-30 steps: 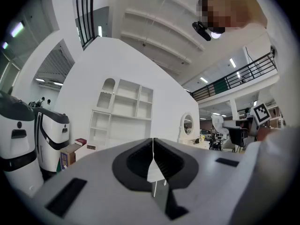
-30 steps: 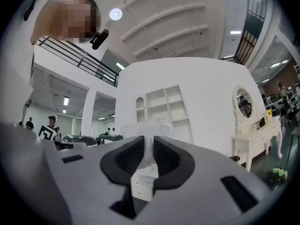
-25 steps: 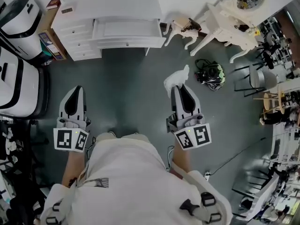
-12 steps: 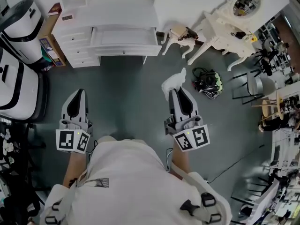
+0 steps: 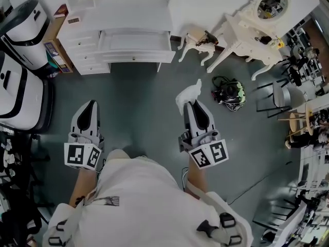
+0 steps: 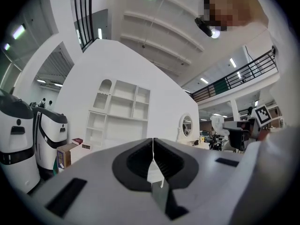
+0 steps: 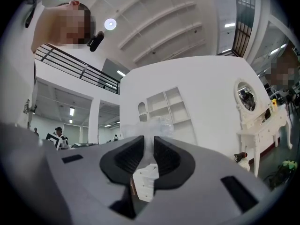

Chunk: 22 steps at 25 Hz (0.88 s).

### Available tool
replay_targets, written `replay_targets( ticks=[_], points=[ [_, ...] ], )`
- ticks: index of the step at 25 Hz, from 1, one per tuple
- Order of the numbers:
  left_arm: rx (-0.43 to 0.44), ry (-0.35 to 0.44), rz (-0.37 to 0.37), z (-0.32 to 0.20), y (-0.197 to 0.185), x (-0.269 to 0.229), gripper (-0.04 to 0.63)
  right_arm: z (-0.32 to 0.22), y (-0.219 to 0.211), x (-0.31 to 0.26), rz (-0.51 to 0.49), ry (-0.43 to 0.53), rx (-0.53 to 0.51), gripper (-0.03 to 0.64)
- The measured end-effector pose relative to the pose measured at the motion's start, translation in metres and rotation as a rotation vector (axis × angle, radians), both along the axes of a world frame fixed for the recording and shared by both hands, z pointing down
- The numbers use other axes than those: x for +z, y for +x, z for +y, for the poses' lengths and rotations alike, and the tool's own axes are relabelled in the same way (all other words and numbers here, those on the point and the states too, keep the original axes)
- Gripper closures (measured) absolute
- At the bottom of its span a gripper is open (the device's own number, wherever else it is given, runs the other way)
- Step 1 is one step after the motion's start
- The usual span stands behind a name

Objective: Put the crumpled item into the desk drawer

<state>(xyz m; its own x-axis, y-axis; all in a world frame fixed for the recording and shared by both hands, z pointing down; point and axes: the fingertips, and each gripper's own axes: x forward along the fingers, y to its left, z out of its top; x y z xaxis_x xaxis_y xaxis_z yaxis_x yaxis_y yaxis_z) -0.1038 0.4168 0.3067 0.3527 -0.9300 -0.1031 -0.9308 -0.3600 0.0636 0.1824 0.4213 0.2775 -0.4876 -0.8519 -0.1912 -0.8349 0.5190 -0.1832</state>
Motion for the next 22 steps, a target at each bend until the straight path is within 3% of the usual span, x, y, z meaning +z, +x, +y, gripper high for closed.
replay_targets(
  ticks=[6, 12, 17, 22],
  points=[
    [-0.004, -0.068, -0.016, 0.0, 0.0, 0.021, 0.576, -0.006, -0.009, 0.018, -0.012, -0.045, -0.041, 0.541],
    [0.023, -0.106, -0.005, -0.033, 0.004, 0.041, 0.577, -0.029, -0.016, 0.039, 0.003, -0.099, -0.042, 0.541],
    [0.073, -0.105, 0.03, -0.09, 0.007, 0.052, 0.577, -0.073, -0.024, 0.039, 0.028, -0.109, -0.028, 0.54],
    [0.09, -0.117, 0.048, -0.17, -0.005, 0.055, 0.577, -0.153, -0.049, 0.039, 0.045, -0.131, -0.041, 0.54]
  ],
)
